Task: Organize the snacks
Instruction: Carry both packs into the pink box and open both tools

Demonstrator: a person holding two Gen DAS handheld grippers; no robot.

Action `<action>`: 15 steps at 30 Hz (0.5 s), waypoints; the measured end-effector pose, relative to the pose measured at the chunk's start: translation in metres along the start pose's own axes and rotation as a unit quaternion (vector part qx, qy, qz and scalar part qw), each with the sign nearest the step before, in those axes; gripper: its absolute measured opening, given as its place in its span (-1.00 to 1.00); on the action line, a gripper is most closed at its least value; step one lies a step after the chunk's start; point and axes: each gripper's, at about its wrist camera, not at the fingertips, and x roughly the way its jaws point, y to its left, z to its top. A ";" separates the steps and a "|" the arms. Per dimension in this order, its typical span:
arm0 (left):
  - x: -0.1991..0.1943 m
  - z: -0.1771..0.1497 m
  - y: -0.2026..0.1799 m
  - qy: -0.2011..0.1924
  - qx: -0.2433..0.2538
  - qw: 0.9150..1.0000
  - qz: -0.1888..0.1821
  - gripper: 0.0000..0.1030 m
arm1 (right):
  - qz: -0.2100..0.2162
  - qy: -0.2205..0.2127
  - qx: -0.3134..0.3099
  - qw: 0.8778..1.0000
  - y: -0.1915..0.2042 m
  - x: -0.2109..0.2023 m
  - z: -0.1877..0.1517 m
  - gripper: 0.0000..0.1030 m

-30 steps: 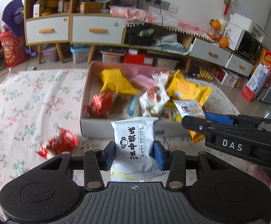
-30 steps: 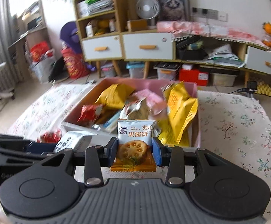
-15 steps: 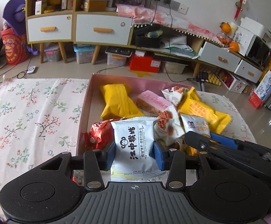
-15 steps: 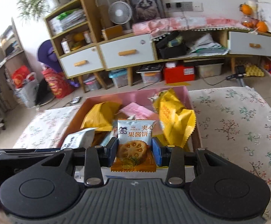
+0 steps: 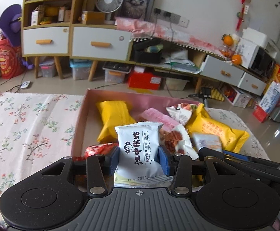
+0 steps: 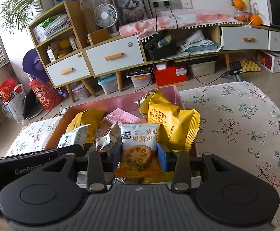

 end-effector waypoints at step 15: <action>-0.021 -0.008 -0.005 0.009 0.022 1.000 0.019 0.30 | 0.006 -0.003 0.006 1.000 -0.002 -0.014 0.004 0.22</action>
